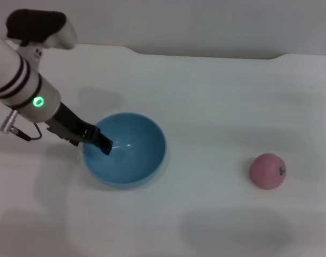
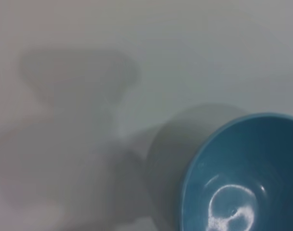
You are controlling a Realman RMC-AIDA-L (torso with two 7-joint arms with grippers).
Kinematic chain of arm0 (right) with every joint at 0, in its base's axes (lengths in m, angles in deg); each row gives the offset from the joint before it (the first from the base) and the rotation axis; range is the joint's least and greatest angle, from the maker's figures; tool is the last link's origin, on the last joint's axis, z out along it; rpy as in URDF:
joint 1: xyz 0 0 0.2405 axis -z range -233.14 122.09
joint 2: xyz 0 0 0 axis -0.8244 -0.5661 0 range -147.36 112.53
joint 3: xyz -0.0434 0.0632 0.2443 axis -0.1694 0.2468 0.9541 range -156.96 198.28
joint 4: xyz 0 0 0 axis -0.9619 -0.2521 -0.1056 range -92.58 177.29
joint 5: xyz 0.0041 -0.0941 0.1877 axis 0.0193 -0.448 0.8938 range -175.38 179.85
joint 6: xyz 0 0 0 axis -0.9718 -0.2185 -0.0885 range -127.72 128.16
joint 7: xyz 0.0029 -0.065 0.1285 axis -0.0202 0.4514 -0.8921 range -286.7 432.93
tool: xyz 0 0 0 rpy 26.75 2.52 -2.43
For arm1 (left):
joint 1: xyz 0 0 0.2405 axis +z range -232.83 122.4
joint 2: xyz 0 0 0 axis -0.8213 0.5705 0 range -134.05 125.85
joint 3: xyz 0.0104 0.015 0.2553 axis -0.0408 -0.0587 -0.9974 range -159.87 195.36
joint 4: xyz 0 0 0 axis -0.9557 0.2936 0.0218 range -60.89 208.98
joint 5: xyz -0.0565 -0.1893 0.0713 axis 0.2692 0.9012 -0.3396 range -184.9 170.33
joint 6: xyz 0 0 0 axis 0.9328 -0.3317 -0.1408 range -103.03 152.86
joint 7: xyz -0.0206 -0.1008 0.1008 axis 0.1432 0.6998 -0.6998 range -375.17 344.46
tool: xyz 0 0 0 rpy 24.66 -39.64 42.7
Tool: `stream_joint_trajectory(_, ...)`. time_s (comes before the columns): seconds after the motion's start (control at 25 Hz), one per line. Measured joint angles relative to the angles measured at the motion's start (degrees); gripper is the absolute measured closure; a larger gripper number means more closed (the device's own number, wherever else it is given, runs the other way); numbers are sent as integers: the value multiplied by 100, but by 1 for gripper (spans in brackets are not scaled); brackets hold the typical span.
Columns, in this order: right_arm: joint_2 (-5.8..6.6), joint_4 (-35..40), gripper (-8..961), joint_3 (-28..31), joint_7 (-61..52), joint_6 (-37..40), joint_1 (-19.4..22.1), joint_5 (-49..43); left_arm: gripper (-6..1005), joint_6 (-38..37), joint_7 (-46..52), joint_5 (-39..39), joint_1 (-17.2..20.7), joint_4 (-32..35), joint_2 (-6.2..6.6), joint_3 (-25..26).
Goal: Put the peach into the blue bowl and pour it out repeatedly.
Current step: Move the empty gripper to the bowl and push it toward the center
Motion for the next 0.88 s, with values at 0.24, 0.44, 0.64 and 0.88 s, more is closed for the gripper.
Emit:
stream_joint_trajectory(0.24,0,0,295,0,0,2,1,0,169,281,-34,14,-172,-528,-1,-68)
stream_joint_trajectory(0.44,0,0,297,0,0,0,0,0,173,359,-39,36,-192,-617,-5,-79)
stream_joint_trajectory(0.64,1,0,298,0,0,6,12,0,177,458,-39,42,-256,-947,-10,-81)
stream_joint_trajectory(0.88,0,0,300,0,0,22,20,0,303,538,-38,42,-289,-1113,-9,-81)
